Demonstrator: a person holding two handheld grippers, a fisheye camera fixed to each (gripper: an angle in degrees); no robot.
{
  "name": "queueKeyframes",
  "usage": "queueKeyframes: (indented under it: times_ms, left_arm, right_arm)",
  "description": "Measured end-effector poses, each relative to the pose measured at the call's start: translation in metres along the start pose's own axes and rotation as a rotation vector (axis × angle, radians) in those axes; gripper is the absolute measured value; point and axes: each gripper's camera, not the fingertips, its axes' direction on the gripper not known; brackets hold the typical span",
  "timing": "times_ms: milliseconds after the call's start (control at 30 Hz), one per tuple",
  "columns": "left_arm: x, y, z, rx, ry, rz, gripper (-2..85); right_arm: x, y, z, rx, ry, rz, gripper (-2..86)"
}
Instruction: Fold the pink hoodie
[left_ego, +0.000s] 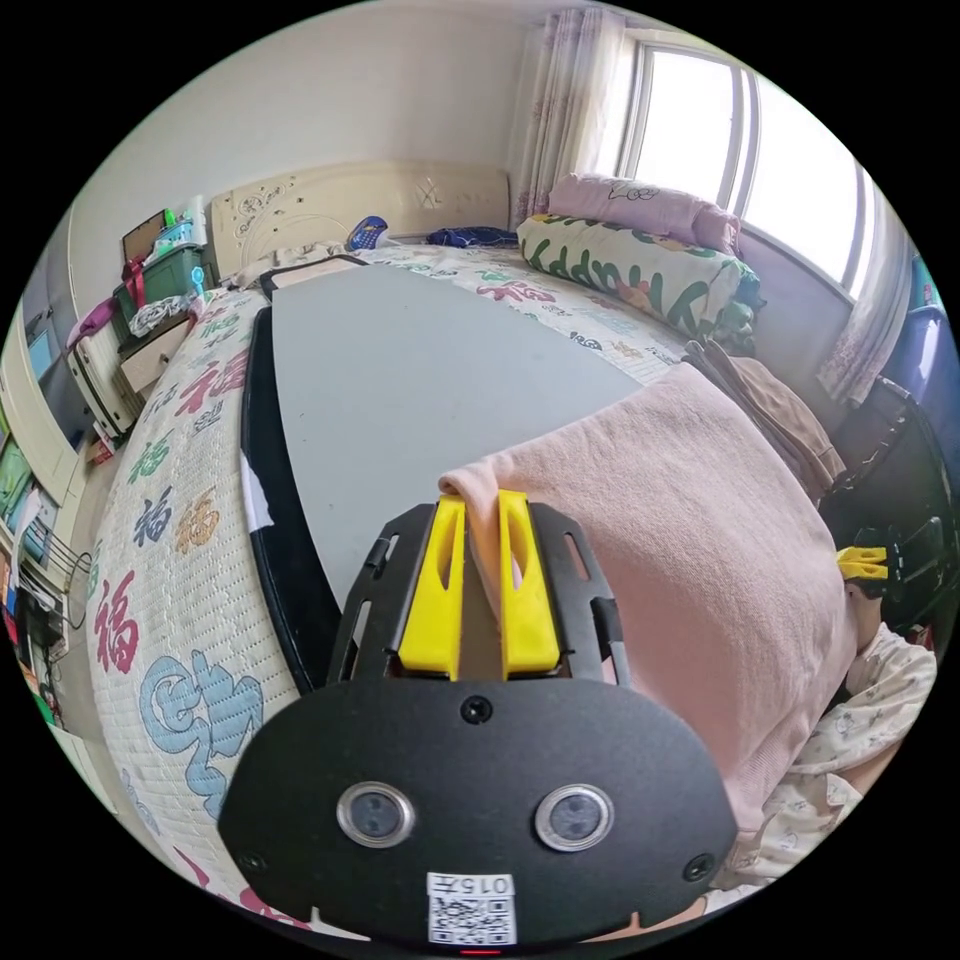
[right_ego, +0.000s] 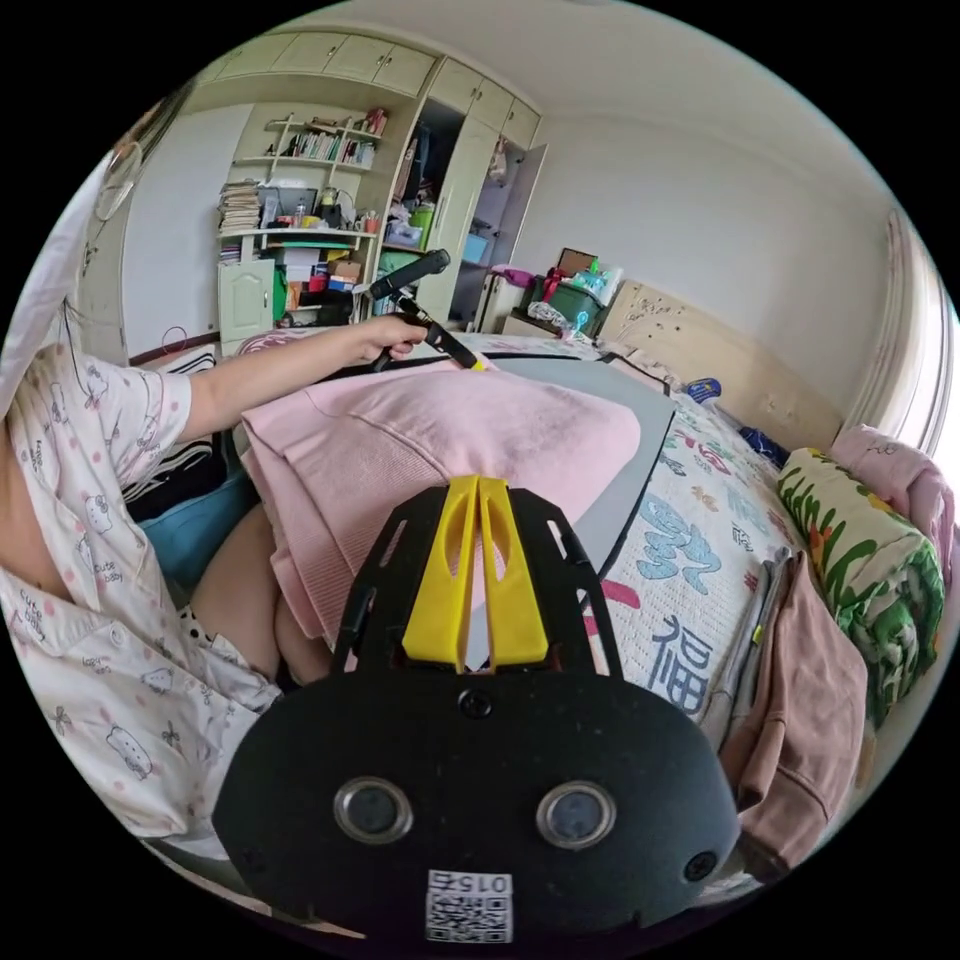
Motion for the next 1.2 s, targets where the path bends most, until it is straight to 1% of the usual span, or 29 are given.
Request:
queueKeyframes:
  times_ms: [33,167,300,367,467,500,600,700,767,833,933,1033,1133,1200]
  left_arm:
    - [0.002,-0.002,-0.003,-0.001,0.003,-0.001,5.9]
    - [0.010,-0.008,-0.016,-0.001,-0.007,0.003,5.9]
    - [0.013,-0.014,-0.030,0.000,-0.010,0.004,5.9]
    - [0.014,-0.018,-0.039,0.000,-0.011,0.004,5.9]
    - [0.011,-0.025,-0.052,0.000,0.000,-0.002,6.0]
    - [0.010,-0.026,-0.055,-0.001,0.003,-0.004,6.0]
    - [0.005,-0.034,-0.069,0.000,0.016,-0.010,6.0]
    - [0.000,-0.042,-0.085,0.001,0.016,-0.011,6.0]
    - [-0.004,-0.048,-0.099,0.001,0.012,-0.009,6.0]
    - [-0.009,-0.054,-0.109,0.001,0.012,-0.010,6.0]
    - [-0.022,-0.063,-0.127,-0.001,0.022,-0.018,6.0]
    - [-0.041,-0.073,-0.145,-0.004,0.055,-0.036,6.0]
    - [-0.063,-0.081,-0.164,-0.008,0.081,-0.058,6.1]
    - [-0.075,-0.086,-0.176,-0.006,0.096,-0.064,6.3]
  right_arm:
    - [-0.006,-0.010,0.005,-0.019,-0.009,-0.007,-1.0]
    - [-0.049,-0.040,0.026,-0.080,0.064,-0.104,-1.0]
    - [-0.059,-0.069,0.028,-0.059,0.038,-0.105,-1.0]
    - [-0.073,-0.097,0.020,-0.047,0.093,-0.156,-1.0]
    - [-0.072,-0.151,0.013,-0.021,0.196,-0.115,-1.0]
    - [-0.070,-0.163,0.013,-0.013,0.198,-0.113,-1.0]
    - [-0.047,-0.224,0.036,-0.024,0.162,-0.107,-1.0]
    - [0.006,-0.283,0.071,-0.021,0.054,0.024,-1.0]
    - [0.051,-0.326,0.106,-0.078,-0.011,0.166,-1.0]
    - [0.071,-0.354,0.134,-0.154,0.010,0.228,-1.0]
    - [0.079,-0.393,0.152,-0.190,0.004,0.226,-1.0]
    - [0.075,-0.432,0.171,-0.298,0.057,0.163,-1.0]
    - [0.083,-0.467,0.173,-0.302,0.068,0.196,-0.8]
    - [0.091,-0.484,0.164,-0.271,0.045,0.201,-0.4]
